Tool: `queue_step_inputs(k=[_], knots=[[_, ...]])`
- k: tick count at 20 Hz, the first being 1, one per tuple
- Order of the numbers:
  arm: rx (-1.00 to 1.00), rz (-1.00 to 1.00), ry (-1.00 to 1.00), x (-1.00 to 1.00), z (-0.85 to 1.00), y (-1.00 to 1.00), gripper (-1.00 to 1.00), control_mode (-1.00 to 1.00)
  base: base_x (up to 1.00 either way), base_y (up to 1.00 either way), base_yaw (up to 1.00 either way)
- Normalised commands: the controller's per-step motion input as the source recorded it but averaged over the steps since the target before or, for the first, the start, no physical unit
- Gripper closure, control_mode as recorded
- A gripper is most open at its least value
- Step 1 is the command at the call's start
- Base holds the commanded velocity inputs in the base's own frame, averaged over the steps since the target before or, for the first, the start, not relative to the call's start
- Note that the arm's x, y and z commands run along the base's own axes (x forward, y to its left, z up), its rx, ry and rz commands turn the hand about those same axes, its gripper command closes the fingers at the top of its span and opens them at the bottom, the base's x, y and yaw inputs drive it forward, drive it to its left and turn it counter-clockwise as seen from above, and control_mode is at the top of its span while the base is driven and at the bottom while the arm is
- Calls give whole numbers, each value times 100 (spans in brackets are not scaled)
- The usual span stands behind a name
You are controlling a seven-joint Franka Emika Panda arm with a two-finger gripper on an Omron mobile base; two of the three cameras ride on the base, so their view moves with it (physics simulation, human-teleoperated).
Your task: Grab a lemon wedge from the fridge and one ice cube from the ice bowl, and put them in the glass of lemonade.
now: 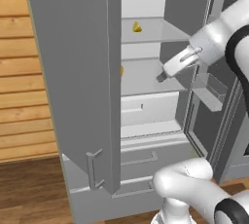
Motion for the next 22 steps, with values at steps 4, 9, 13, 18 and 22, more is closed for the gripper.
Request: queue_step_inputs(k=[4,9,13,18,22], knots=[[2,14,2,100,-5,40,-100,-100,0,0,0],[7,19,-1,100,-26,46,-100,-100,0,0,0],[20,32,-12,78,-14,4,-100,-100,0,0,0],[18,29,-12,43,-3,4,-100,-100,0,0,0],[1,17,0,2,-1,56,-100,-100,0,0,0]])
